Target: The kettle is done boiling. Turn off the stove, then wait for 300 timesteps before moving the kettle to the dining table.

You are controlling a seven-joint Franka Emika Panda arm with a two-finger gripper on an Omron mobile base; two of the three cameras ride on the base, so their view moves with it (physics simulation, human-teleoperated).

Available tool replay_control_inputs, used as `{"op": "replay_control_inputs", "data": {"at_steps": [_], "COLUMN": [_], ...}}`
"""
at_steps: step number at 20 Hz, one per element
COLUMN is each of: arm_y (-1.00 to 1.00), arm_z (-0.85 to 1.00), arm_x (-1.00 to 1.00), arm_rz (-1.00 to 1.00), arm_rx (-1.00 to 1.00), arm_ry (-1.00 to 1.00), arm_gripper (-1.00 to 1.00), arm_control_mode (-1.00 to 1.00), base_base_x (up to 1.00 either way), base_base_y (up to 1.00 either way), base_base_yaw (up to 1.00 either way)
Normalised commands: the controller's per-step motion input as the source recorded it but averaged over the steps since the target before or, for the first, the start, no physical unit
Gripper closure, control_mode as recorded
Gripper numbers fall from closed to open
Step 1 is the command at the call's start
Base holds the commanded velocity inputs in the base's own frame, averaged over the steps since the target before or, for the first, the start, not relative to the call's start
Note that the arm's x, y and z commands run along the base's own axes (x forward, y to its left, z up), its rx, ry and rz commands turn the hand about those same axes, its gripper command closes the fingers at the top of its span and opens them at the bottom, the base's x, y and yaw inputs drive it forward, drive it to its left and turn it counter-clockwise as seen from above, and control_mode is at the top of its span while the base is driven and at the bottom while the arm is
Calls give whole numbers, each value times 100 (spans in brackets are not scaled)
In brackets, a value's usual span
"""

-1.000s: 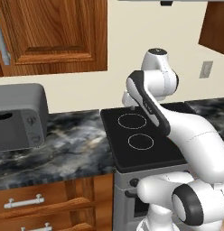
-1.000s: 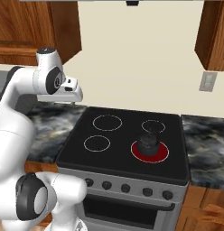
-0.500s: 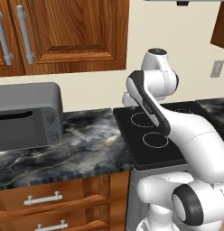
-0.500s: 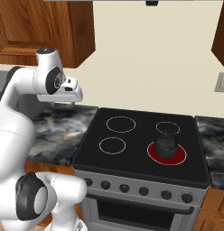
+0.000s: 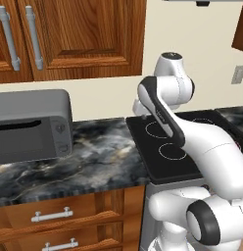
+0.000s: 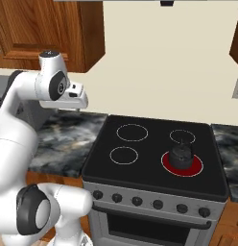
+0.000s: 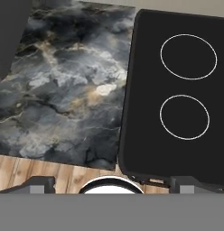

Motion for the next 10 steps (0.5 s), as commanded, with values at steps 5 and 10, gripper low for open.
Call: {"op": "replay_control_inputs", "data": {"at_steps": [5,10], "arm_y": [-34,-39], "arm_z": [0,0], "arm_x": [-20,-28], "arm_rz": [-5,-9], "arm_rx": [11,13], "arm_ry": [-11,-10], "arm_gripper": [-100,-100], "arm_control_mode": [-100,-100], "base_base_x": [0,0], "base_base_y": [0,0], "base_base_yaw": [0,0]}}
